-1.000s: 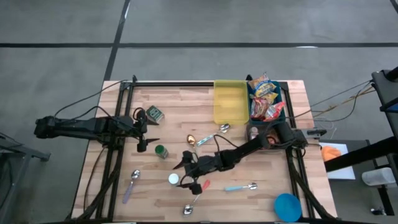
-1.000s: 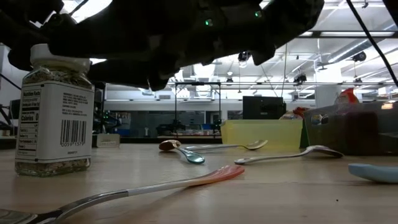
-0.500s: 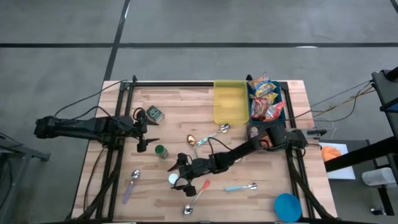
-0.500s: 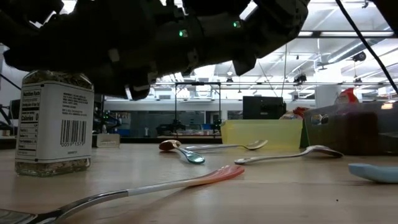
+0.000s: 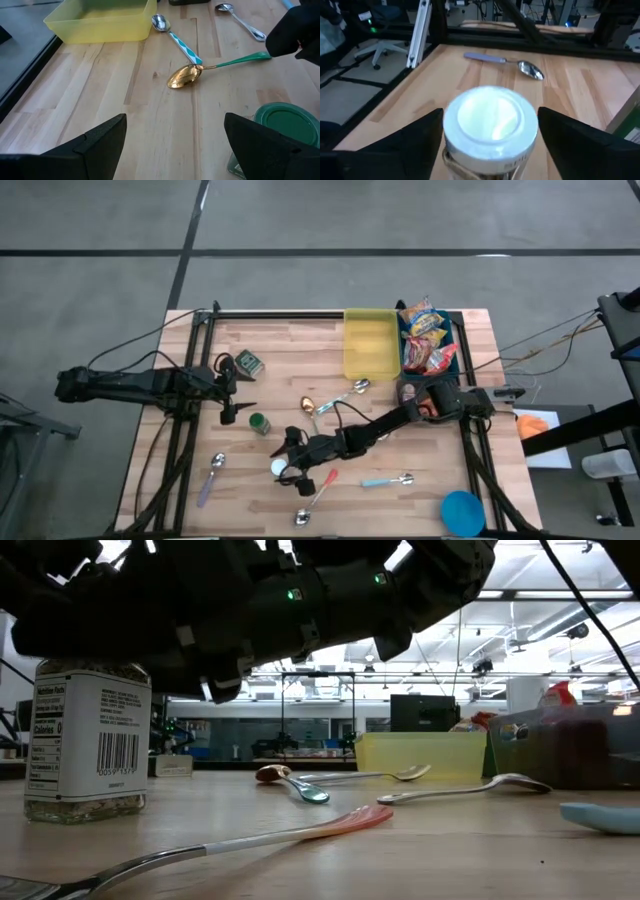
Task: Pick & Place Food Item
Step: Put the white seasoning bottle into the black bin
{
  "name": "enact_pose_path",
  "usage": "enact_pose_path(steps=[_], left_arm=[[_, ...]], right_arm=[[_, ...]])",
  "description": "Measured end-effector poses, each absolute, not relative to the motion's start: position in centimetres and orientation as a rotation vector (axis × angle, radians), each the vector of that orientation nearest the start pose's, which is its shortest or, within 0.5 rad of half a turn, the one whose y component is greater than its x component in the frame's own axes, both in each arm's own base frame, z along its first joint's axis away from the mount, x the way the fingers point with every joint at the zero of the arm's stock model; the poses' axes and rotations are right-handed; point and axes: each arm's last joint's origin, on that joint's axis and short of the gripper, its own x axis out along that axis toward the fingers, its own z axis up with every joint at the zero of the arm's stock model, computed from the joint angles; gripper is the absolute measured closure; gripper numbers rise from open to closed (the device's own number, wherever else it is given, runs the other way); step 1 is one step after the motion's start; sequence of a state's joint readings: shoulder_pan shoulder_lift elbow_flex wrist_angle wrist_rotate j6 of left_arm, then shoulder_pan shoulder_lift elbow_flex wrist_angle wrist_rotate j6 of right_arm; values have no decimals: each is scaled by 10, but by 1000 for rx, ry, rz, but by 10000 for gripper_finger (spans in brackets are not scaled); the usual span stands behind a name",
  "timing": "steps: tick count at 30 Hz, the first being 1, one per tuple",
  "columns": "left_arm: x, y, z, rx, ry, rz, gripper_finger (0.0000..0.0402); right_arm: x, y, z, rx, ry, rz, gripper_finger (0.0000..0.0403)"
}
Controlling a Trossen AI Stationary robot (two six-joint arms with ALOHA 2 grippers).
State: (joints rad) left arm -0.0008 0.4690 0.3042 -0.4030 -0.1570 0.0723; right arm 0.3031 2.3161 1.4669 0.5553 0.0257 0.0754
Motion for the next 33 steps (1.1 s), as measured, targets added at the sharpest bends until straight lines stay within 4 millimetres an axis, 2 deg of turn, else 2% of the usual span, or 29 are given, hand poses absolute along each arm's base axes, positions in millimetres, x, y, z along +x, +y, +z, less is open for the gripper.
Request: enact_pose_path(steps=[6,10,17,33], left_arm=[[117,4,190,115,572,131,61],[117,4,190,115,572,131,61],[117,4,190,115,572,131,61],[117,4,190,115,572,131,61]], right_arm=[[476,148,125,29,305,264,150],[476,148,126,31,301,266,170],[476,148,126,30,300,266,164],[476,148,127,27,299,264,182]])
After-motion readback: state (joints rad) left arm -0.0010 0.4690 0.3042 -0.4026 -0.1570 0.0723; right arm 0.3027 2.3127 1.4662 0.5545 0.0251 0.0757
